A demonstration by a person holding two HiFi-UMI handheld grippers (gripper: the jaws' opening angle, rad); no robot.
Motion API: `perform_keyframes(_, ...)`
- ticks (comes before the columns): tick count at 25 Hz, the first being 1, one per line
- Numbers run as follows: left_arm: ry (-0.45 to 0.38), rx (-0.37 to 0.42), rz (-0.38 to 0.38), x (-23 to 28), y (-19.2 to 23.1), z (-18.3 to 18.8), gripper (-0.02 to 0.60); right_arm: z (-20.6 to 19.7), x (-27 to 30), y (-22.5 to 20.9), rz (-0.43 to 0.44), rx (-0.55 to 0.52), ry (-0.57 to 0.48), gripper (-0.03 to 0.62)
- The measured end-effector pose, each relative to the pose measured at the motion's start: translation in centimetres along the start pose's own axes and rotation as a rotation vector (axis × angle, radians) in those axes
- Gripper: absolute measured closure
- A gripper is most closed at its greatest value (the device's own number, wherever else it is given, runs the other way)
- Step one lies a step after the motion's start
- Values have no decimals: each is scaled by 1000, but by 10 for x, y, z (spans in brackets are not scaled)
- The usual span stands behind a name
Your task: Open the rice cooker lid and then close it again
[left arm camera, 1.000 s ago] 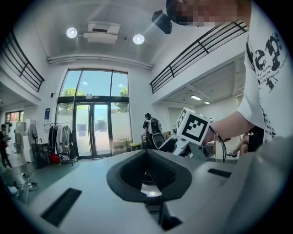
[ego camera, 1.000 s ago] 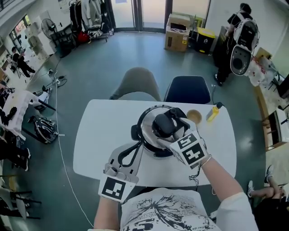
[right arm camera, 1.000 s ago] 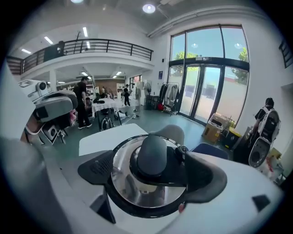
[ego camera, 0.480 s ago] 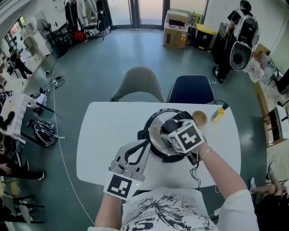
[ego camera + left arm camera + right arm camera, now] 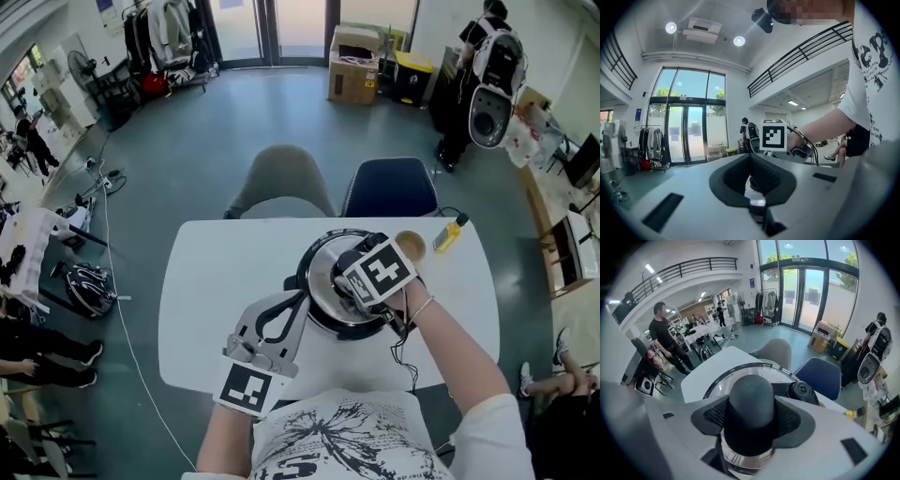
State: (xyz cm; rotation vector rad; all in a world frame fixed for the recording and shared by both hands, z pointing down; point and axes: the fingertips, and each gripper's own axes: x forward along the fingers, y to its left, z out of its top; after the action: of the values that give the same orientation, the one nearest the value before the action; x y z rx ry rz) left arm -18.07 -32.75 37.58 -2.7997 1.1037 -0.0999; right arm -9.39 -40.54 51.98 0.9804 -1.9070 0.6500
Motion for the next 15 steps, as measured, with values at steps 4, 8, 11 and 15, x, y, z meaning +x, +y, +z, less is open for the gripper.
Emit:
perform_keyframes(4,-7,14,-16,-3,-2,6,568,2,-4,0,-4,17,-15,299)
perform_keyframes(8,5,21,-14,-12,2,-3,568,0,0,3,-9,30,-26,301)
perform_keyframes(11,10,18,-8,-17,6,-8,568,1,0,2,-18,40,-39,301)
perform_keyframes(15,10,23,-3,-18,1,0,568,6,-11,0,-34,29,-57,301)
